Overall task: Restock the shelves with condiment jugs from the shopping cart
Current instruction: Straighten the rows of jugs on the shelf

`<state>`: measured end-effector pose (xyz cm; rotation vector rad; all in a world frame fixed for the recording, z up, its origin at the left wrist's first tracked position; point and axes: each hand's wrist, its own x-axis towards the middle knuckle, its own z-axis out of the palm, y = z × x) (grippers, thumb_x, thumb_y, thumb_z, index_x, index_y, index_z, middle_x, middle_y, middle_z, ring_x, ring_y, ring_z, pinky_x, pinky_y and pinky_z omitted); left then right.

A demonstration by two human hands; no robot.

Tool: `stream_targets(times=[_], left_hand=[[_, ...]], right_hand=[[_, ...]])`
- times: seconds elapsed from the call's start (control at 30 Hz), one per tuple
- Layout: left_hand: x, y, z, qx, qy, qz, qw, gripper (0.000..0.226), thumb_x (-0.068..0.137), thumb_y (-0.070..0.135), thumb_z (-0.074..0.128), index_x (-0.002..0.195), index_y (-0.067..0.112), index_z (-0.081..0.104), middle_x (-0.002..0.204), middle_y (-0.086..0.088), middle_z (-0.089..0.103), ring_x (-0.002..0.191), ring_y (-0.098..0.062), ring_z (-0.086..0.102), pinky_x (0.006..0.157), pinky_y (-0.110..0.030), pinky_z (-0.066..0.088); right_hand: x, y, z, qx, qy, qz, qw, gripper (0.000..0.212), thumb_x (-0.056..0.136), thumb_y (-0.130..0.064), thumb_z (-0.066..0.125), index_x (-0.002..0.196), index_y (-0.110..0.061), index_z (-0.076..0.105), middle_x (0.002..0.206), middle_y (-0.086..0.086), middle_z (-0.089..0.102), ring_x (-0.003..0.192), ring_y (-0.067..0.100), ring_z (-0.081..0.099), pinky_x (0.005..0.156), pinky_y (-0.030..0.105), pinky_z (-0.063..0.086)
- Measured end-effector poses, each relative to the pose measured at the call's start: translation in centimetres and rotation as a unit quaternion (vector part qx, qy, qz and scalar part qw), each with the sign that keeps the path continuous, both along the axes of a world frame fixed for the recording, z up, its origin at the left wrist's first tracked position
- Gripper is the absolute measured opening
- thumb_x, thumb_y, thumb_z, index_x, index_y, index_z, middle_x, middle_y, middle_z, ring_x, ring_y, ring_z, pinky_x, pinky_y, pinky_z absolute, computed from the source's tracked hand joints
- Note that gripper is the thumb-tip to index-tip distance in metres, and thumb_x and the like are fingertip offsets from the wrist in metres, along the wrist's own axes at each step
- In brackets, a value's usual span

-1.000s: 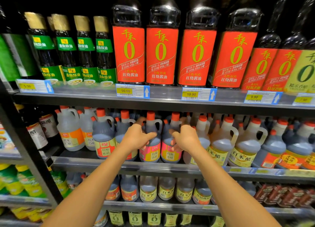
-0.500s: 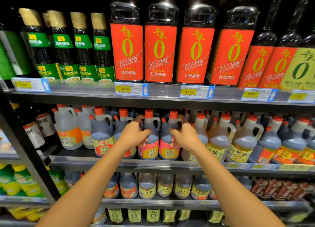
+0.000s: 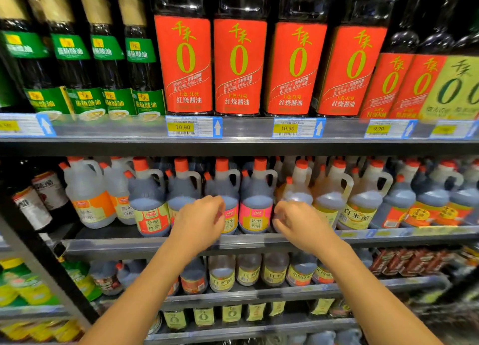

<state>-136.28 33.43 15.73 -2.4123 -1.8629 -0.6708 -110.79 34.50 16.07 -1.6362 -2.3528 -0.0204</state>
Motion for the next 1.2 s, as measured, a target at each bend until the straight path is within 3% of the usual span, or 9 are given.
stream_targets(times=[0.23, 0.47, 0.67, 0.77, 0.83, 0.93, 1.0, 1.1, 1.2], left_hand=[[4.8, -0.4, -1.4, -0.037, 0.061, -0.054, 0.996, 0.019, 0.094, 0.034, 0.053, 0.107, 0.02, 0.057, 0.102, -0.002, 0.064, 0.098, -0.027, 0.062, 0.071, -0.037, 0.05], [10.9, 0.3, -0.1, -0.031, 0.024, -0.028, 0.999, 0.026, 0.093, 0.034, 0.055, 0.116, 0.021, 0.058, 0.109, -0.004, 0.067, 0.102, -0.029, 0.063, 0.073, -0.039, 0.051], [16.2, 0.9, 1.4, 0.012, -0.185, 0.065, 0.981, 0.053, 0.087, 0.032, 0.074, 0.132, 0.015, 0.053, 0.123, -0.004, 0.062, 0.111, -0.024, 0.061, 0.092, -0.036, 0.049], [17.3, 1.5, 2.0, 0.032, -0.209, 0.109, 0.971, 0.067, 0.083, 0.034, 0.077, 0.139, 0.009, 0.049, 0.132, -0.009, 0.062, 0.12, -0.027, 0.06, 0.099, -0.039, 0.049], [18.0, 2.0, 2.6, 0.01, -0.245, 0.112, 0.963, 0.07, 0.081, 0.036, 0.079, 0.139, 0.011, 0.05, 0.129, -0.006, 0.063, 0.115, -0.025, 0.063, 0.097, -0.041, 0.052], [19.0, 2.8, 3.3, -0.012, -0.28, 0.119, 0.953, 0.071, 0.079, 0.038, 0.081, 0.137, 0.009, 0.052, 0.13, -0.007, 0.063, 0.115, -0.022, 0.061, 0.096, -0.039, 0.052], [19.5, 3.2, 3.4, -0.022, -0.276, 0.14, 0.951, 0.065, 0.08, 0.035, 0.081, 0.13, 0.004, 0.056, 0.124, -0.01, 0.064, 0.114, -0.025, 0.06, 0.091, -0.037, 0.051], [19.8, 3.6, 3.0, -0.029, -0.284, 0.165, 0.944, 0.049, 0.08, 0.031, 0.081, 0.114, 0.003, 0.06, 0.106, -0.016, 0.067, 0.099, -0.033, 0.063, 0.08, -0.044, 0.053], [20.1, 3.7, 2.3, -0.02, -0.315, 0.163, 0.935, 0.038, 0.088, 0.016, 0.073, 0.121, 0.004, 0.06, 0.109, -0.006, 0.065, 0.102, -0.026, 0.061, 0.082, -0.034, 0.048]], right_hand=[[3.5, -1.8, -0.7, -0.011, -0.055, -0.039, 0.998, 0.031, 0.102, -0.039, 0.052, 0.127, -0.021, 0.056, 0.117, 0.002, 0.066, 0.11, 0.028, 0.063, 0.068, 0.036, 0.046], [10.1, -1.1, -0.1, -0.001, -0.009, -0.033, 0.999, 0.029, 0.101, -0.038, 0.053, 0.122, -0.02, 0.061, 0.112, 0.003, 0.069, 0.101, 0.028, 0.066, 0.075, 0.042, 0.057], [15.5, 1.3, 0.9, 0.027, 0.167, -0.057, 0.984, 0.021, 0.094, -0.035, 0.067, 0.102, -0.016, 0.065, 0.097, 0.001, 0.069, 0.09, 0.023, 0.066, 0.074, 0.041, 0.056], [16.4, 2.1, 1.9, 0.031, 0.279, -0.048, 0.958, 0.036, 0.088, -0.033, 0.077, 0.113, -0.013, 0.06, 0.099, -0.001, 0.066, 0.09, 0.02, 0.064, 0.076, 0.036, 0.054], [16.6, 2.7, 2.8, 0.022, 0.312, -0.043, 0.949, 0.048, 0.087, -0.034, 0.079, 0.121, -0.009, 0.057, 0.103, 0.001, 0.063, 0.094, 0.019, 0.06, 0.076, 0.031, 0.049], [16.2, 3.8, 4.0, -0.009, 0.298, -0.056, 0.953, 0.038, 0.088, -0.036, 0.078, 0.099, -0.007, 0.056, 0.086, 0.001, 0.055, 0.082, 0.019, 0.052, 0.059, 0.022, 0.036], [15.8, 4.3, 4.2, -0.032, 0.302, -0.075, 0.95, 0.044, 0.09, -0.035, 0.076, 0.076, -0.013, 0.041, 0.072, 0.0, 0.043, 0.068, 0.017, 0.042, 0.051, 0.025, 0.027], [15.4, 4.8, 4.1, -0.05, 0.32, -0.096, 0.941, 0.048, 0.092, -0.032, 0.073, 0.071, -0.017, 0.033, 0.072, 0.001, 0.041, 0.065, 0.015, 0.04, 0.05, 0.027, 0.028], [15.3, 4.9, 3.9, -0.058, 0.33, -0.103, 0.936, 0.047, 0.094, -0.031, 0.071, 0.071, -0.017, 0.033, 0.073, 0.001, 0.042, 0.062, 0.013, 0.039, 0.05, 0.027, 0.028]])
